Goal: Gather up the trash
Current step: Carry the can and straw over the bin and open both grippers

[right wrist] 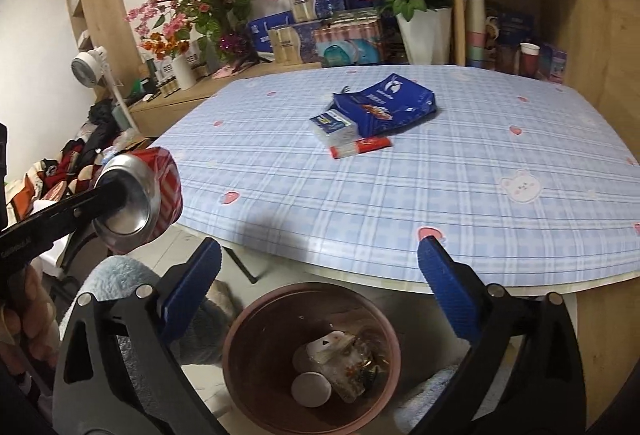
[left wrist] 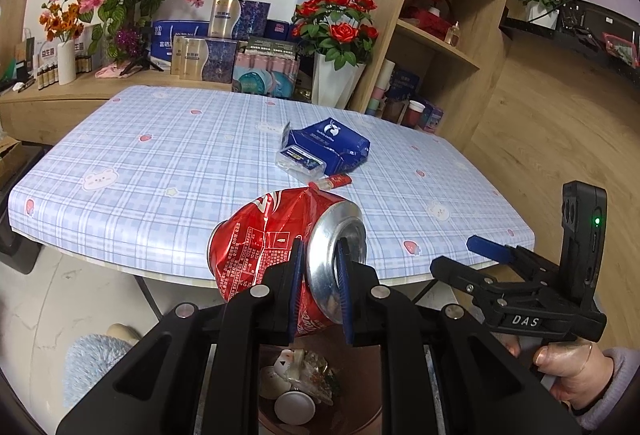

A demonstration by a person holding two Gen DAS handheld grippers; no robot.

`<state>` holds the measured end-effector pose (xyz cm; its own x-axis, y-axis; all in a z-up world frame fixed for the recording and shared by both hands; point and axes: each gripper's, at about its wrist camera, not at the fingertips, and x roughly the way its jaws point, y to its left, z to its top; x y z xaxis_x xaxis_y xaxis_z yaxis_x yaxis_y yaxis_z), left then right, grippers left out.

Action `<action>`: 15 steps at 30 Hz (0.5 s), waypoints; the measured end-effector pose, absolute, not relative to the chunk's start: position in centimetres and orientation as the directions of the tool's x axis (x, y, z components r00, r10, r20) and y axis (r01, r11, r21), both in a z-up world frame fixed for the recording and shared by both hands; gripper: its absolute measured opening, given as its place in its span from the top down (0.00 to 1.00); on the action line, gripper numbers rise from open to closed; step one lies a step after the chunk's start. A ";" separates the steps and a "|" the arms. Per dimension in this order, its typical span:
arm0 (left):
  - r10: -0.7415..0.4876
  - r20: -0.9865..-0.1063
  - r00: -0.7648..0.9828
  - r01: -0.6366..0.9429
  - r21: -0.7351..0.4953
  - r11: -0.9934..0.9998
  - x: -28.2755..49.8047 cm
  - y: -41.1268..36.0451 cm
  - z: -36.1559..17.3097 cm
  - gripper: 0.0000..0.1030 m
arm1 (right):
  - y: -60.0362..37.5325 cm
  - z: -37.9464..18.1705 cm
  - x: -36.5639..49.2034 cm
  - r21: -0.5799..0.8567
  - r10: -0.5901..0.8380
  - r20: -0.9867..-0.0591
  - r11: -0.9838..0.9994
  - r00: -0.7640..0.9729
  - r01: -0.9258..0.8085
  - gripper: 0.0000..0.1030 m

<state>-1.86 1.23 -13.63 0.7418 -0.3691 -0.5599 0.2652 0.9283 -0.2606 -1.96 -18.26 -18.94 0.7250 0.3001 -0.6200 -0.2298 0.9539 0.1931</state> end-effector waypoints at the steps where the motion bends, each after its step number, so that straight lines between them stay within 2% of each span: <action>1: -0.372 -0.563 0.738 0.268 -0.262 0.927 -1.8 1.2 -13.7 0.84 | -18.4 -19.0 -1.9 0.188 0.290 -0.619 0.957 0.730 -0.221 0.06; 15: -0.442 -0.607 0.660 0.351 -0.270 0.896 -1.8 -1.6 -15.7 0.84 | -20.6 -19.7 -2.1 0.192 0.220 -0.614 0.973 0.758 -0.127 0.06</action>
